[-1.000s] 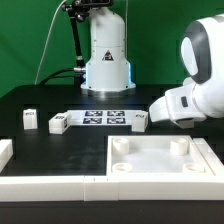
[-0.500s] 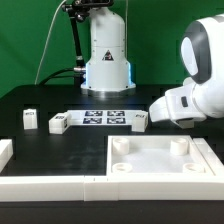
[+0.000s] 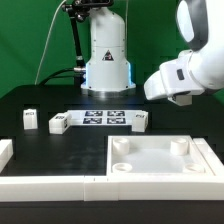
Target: Assemble one leg
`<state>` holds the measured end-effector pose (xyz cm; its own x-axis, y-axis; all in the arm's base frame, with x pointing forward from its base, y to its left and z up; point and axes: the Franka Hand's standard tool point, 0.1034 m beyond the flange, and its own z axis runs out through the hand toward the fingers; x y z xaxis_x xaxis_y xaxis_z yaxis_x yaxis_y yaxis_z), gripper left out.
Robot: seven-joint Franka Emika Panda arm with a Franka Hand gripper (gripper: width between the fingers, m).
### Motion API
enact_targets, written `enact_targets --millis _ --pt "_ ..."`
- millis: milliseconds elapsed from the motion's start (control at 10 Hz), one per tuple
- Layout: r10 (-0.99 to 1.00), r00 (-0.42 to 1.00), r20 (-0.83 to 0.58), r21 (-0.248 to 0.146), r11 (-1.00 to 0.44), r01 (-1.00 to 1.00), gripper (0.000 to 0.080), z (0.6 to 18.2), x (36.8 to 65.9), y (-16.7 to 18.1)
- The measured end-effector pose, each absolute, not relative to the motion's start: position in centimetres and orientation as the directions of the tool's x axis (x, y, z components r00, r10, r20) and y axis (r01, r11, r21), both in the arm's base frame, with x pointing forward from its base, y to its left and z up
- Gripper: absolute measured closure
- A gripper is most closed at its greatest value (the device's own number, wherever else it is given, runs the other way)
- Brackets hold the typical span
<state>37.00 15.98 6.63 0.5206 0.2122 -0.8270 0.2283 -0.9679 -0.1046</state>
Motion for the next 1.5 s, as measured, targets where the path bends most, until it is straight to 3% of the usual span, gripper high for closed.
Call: enact_targets --millis 300,500,900,1300,1400,1500 --pt "0.227 0.667 -0.71 -0.095 -0.969 0.228 0.0509 6.1 38.3 16.2" --pt "0.266 0.758 -0.596 -0.114 -0.962 0.248 0.0509 5.1 39.3 14.9" --pt "0.298 0.896 -0.33 -0.104 -0.955 0.279 0.0509 9.6 43.6 12.0" --pt "0.292 0.956 -0.003 -0.059 -0.955 0.291 0.0509 9.4 44.3 11.4" --pt "0.331 0.938 0.1 -0.044 -0.941 0.337 0.0509 10.1 46.3 10.8" --pt "0.335 0.937 0.094 -0.048 -0.939 0.341 0.0509 10.5 47.2 10.2"
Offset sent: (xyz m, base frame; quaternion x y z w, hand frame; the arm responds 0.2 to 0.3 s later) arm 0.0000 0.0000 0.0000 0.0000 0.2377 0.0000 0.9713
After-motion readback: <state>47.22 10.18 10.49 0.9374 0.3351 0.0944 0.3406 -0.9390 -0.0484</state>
